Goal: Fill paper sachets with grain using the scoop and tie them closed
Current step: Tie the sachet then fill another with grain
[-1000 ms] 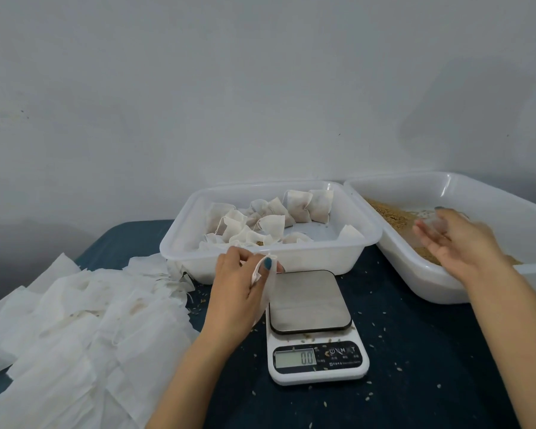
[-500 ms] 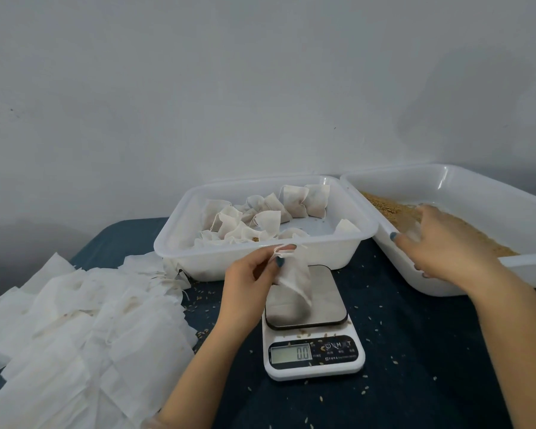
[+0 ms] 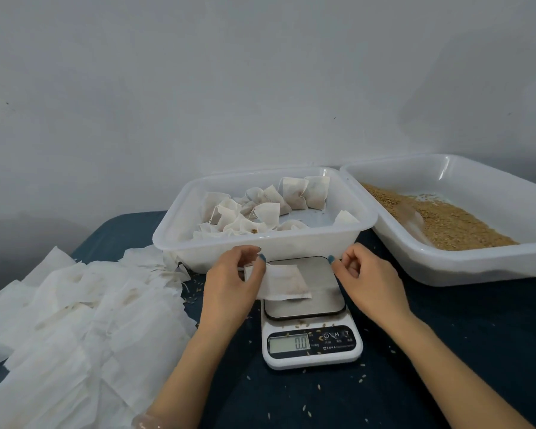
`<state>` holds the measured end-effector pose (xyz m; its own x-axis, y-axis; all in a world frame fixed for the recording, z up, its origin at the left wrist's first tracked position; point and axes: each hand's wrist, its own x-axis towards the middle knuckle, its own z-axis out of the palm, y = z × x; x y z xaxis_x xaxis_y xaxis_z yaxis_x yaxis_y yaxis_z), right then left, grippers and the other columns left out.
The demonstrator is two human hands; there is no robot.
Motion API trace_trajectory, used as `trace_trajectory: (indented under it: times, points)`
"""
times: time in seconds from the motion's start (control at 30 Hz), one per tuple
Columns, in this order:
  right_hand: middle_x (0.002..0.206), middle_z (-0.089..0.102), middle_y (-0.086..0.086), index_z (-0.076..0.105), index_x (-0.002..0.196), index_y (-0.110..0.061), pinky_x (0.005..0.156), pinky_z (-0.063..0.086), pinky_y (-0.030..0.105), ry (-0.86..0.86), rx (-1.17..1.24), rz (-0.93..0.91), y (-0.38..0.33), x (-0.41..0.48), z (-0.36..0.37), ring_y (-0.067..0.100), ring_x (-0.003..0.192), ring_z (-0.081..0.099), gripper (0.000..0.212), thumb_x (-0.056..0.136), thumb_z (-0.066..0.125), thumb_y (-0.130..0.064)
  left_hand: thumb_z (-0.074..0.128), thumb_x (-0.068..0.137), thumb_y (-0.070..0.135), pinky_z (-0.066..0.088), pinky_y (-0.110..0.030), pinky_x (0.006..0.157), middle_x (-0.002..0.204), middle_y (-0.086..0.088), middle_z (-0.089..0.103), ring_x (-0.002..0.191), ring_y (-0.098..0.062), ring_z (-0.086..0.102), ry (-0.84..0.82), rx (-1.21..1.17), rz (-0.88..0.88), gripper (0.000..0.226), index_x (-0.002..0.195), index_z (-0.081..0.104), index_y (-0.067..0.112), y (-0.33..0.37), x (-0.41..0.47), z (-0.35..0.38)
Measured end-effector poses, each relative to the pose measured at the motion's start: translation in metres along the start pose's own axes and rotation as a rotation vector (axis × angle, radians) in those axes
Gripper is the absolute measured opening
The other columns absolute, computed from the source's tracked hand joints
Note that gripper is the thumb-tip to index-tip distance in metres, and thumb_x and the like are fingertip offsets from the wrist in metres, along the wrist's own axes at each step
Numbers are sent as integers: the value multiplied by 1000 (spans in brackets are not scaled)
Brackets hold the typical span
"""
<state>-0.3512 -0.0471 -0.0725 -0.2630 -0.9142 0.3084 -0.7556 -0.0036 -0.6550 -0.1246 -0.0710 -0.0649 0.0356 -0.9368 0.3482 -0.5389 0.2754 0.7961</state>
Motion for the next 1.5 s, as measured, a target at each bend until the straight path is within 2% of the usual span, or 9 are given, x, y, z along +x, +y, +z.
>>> trace_trajectory:
  times: [0.17,0.67,0.87,0.97,1.13,1.27,1.37,1.43,1.5]
  points:
    - [56,50,-5,48,68,-29,50,38,28,41,74,12,12,0,2,9,51,45,28,91,60,-40,59,92,36,40,-6,70,98,24,65,91,12,59,34,-14,-27,13,104,64,36,1,1,-4]
    - [53,47,-7,43,65,-29,47,31,26,74,-14,-39,16,-3,6,9,49,44,33,93,59,-36,57,92,39,41,-11,68,89,22,66,86,15,57,51,33,-53,6,94,61,35,-5,2,-7]
    - [52,46,-8,42,65,-29,46,30,26,96,-15,-49,16,-4,6,9,48,44,34,93,59,-35,40,101,43,38,-31,58,74,2,63,71,-13,58,97,123,-137,32,84,50,17,-6,5,-11]
    - [52,46,-8,42,65,-30,46,31,26,98,-11,-62,16,-4,6,8,48,44,34,93,59,-35,32,102,45,29,-32,53,64,2,54,62,-11,50,118,328,-138,47,68,47,17,-6,5,-18]
    - [52,45,-8,42,65,-30,45,30,25,116,-21,-73,15,-4,5,8,48,43,33,93,60,-35,29,99,57,29,-23,52,56,9,59,59,-3,53,55,402,-198,62,60,66,27,-5,2,-22]
    - [62,55,-8,47,70,-32,50,37,22,108,32,-138,11,-4,3,10,58,53,26,90,65,-36,37,91,65,36,-24,57,77,9,59,68,-7,57,-63,185,-37,54,63,61,26,3,-1,-19]
    - [89,59,-20,54,86,-37,67,43,12,22,211,-257,3,-3,1,3,83,57,19,82,72,-40,54,86,63,42,-22,63,95,15,55,70,-5,56,-188,144,196,29,75,65,39,9,-5,-19]
    - [104,55,-27,56,99,-41,83,42,11,-78,275,-330,-2,-2,1,-1,102,54,32,74,76,-49,70,83,53,43,-17,64,101,20,56,70,-1,56,-230,193,336,21,92,70,34,10,-8,-18]
    - [113,50,-31,55,110,-46,89,37,6,-171,246,-378,-6,-2,2,-6,114,48,51,66,76,-61,76,81,42,38,-14,63,96,26,59,72,9,52,-203,263,430,21,98,71,31,13,-9,-17]
